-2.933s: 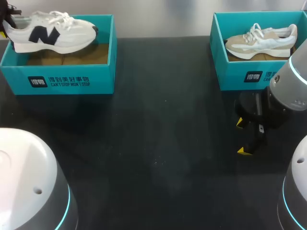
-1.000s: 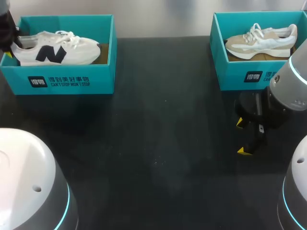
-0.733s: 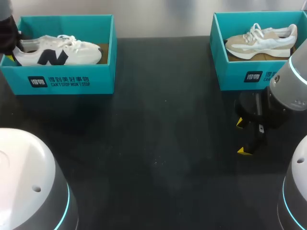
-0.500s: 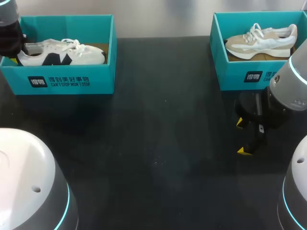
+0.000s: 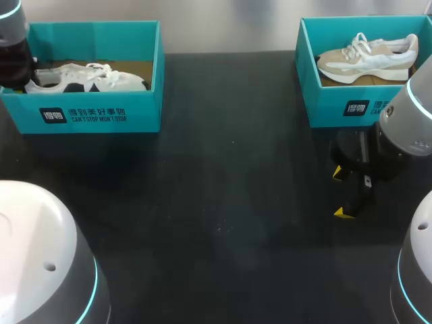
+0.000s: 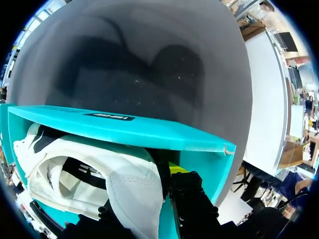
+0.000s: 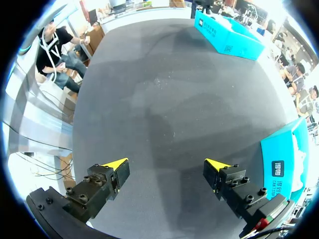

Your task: Take the shoe out of the shoebox, open the shoe tongue, remove and reinsert the insole, then place the shoe into the shoebox

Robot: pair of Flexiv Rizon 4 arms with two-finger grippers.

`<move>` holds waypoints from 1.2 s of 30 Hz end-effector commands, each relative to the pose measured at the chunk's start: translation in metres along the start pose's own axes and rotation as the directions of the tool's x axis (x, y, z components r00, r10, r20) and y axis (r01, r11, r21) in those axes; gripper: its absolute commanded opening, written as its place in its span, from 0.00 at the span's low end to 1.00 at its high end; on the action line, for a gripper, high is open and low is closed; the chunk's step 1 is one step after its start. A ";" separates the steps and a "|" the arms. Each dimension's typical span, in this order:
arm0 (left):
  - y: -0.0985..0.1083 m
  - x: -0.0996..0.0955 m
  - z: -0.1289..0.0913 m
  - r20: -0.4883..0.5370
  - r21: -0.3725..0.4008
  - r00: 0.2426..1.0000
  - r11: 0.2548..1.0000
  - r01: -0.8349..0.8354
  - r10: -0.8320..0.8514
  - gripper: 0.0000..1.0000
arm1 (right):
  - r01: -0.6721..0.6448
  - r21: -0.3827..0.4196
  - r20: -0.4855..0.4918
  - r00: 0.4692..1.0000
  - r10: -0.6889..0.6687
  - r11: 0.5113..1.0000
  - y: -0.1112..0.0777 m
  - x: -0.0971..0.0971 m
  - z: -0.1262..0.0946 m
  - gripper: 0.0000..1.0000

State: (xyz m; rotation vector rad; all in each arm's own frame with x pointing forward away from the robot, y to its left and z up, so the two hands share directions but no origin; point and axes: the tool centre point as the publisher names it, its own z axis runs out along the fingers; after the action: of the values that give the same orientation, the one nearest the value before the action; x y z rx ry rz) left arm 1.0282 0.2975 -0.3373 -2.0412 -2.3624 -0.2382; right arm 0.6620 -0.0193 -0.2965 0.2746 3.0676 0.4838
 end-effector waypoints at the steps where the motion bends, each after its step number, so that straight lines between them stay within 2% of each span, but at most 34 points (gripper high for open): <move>1: 0.002 -0.006 0.004 -0.003 0.011 1.000 1.000 -0.014 0.014 0.00 | -0.001 0.002 0.003 1.000 0.001 1.000 0.000 0.001 0.001 1.00; 16: 0.001 -0.024 0.022 -0.014 0.036 0.997 0.997 -0.071 0.072 0.00 | -0.001 0.002 0.003 1.000 0.001 1.000 0.000 0.001 0.001 1.00; 28: 0.008 -0.025 0.036 -0.013 0.071 0.998 0.996 -0.062 0.063 0.00 | -0.001 0.002 0.003 1.000 0.001 1.000 0.000 0.001 0.001 1.00; 36: 0.016 -0.021 0.032 -0.004 0.087 1.000 0.996 0.016 -0.015 0.00 | -0.001 0.002 0.003 1.000 0.001 1.000 0.000 0.001 0.001 1.00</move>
State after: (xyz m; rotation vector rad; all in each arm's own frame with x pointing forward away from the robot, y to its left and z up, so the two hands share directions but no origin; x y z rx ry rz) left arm 1.0439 0.2824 -0.3731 -1.9931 -2.3428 -0.1507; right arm 0.6620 -0.0193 -0.2965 0.2746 3.0676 0.4838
